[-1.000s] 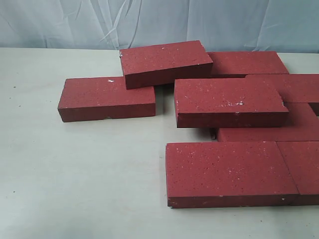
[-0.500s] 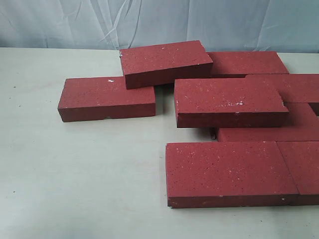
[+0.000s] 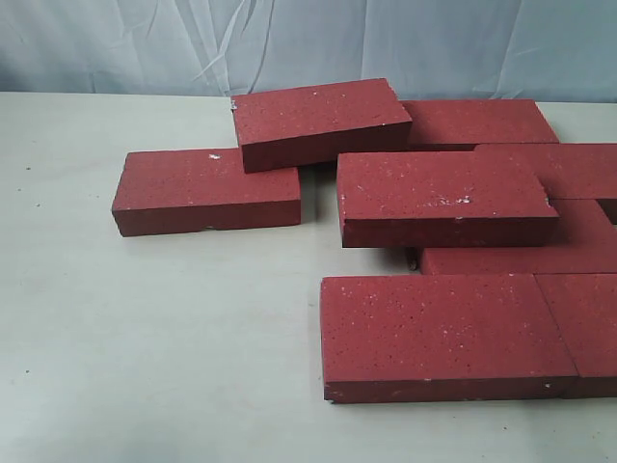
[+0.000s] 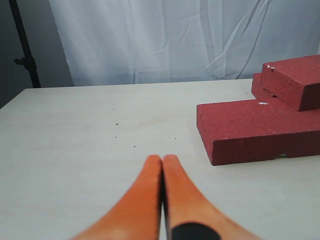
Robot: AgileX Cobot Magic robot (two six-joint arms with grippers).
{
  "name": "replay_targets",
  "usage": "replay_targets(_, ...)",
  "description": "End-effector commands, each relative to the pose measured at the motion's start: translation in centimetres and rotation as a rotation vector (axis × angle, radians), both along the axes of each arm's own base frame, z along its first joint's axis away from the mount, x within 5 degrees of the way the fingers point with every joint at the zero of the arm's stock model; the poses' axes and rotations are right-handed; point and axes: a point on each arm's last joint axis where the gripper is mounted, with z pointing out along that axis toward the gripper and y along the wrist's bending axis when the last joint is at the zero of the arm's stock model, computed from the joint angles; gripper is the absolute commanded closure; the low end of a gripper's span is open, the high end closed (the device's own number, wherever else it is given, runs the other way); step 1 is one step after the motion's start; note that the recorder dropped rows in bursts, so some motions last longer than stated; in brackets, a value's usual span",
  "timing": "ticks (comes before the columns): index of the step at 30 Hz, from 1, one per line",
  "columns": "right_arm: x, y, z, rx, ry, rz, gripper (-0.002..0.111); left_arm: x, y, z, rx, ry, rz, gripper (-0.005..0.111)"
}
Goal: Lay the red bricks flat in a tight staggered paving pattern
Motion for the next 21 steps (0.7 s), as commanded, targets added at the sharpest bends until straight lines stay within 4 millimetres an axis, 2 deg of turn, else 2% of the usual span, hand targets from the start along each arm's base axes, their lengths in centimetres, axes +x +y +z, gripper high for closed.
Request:
replay_targets(1, -0.1, 0.0, 0.2, -0.003, -0.032, -0.006, 0.109, 0.0, 0.0, -0.1, -0.003, -0.003, 0.005, 0.107)
replay_targets(9, -0.1, 0.0, 0.1, -0.005, -0.006, -0.005, 0.109, 0.0, 0.0, -0.1, -0.003, -0.003, 0.005, 0.107)
replay_targets(17, -0.7, 0.0, 2.6, -0.122, -0.002, -0.025, 0.109, 0.0, 0.0, -0.1, -0.003, -0.003, 0.005, 0.107)
replay_targets(21, -0.8, -0.1, 3.1, -0.167, -0.005, -0.036, 0.109, 0.0, 0.0, -0.1, -0.003, -0.003, 0.005, 0.107)
